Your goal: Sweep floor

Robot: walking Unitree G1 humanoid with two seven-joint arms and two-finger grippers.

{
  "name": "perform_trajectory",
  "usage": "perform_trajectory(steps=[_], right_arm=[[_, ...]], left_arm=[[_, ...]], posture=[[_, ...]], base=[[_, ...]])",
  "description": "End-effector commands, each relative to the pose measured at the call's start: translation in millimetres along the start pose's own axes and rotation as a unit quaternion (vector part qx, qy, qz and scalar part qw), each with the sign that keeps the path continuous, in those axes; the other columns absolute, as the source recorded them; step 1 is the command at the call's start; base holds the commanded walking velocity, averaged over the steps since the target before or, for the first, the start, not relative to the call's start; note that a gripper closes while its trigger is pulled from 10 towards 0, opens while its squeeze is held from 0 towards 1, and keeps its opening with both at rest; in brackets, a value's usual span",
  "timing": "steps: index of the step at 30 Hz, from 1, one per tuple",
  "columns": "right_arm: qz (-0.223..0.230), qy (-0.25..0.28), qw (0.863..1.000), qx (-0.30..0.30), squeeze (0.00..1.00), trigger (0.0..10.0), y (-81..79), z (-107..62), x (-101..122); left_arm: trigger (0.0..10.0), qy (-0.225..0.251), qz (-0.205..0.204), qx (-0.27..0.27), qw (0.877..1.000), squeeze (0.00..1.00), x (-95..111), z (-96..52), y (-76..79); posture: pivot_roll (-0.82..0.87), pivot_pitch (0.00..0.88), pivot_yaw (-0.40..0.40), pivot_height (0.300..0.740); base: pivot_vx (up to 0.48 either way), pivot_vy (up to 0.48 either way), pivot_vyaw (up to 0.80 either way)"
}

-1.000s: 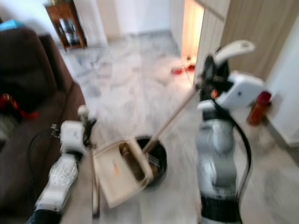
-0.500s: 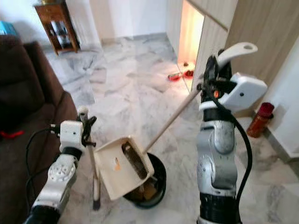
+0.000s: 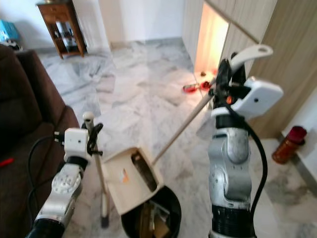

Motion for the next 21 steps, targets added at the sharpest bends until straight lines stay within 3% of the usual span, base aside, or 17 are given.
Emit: perform_trajectory(steps=[1, 11, 15, 21], right_arm=[[0.001, 0.034, 0.999, 0.004, 0.0, 10.0, -2.6, 3.4, 14], [-0.008, 0.039, 0.999, 0.024, 0.0, 10.0, -11.7, 3.6, 16], [-0.026, 0.046, 0.998, 0.037, 0.0, 10.0, -14.6, 2.2, 19], [-0.089, 0.053, 0.991, 0.081, 0.0, 10.0, -27.2, -2.2, 20]], left_arm=[[10.0, 0.032, -0.001, 0.001, 0.999, 0.0, 13, 3.7, -0.1], [10.0, 0.032, -0.002, -0.003, 0.999, 0.0, 13, 3.7, 0.9], [10.0, 0.032, -0.003, -0.003, 0.999, 0.0, 13, 3.7, 1.3], [10.0, 0.032, -0.004, -0.004, 0.999, 0.0, 13, 3.8, 1.8]], posture=[[-0.09, 0.008, 0.064, 0.74], [-0.09, 0.011, 0.064, 0.74], [-0.09, 0.01, 0.064, 0.74], [-0.09, 0.013, 0.066, 0.74]], base=[[0.0, 0.0, 0.0], [0.0, 0.0, 0.0], [0.0, 0.0, 0.0], [0.0, 0.0, 0.0]])
Point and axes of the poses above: a point about 5 cm out from each wrist's last joint towards the gripper, its own z axis pointing out of the wrist towards the gripper, its own x axis along the axis of the wrist's last joint, y = z × x, the point moved 1 cm from there along z, pointing out of the wrist towards the gripper, and after that the axes turned 4 degrees about z, right-handed, at the moved point
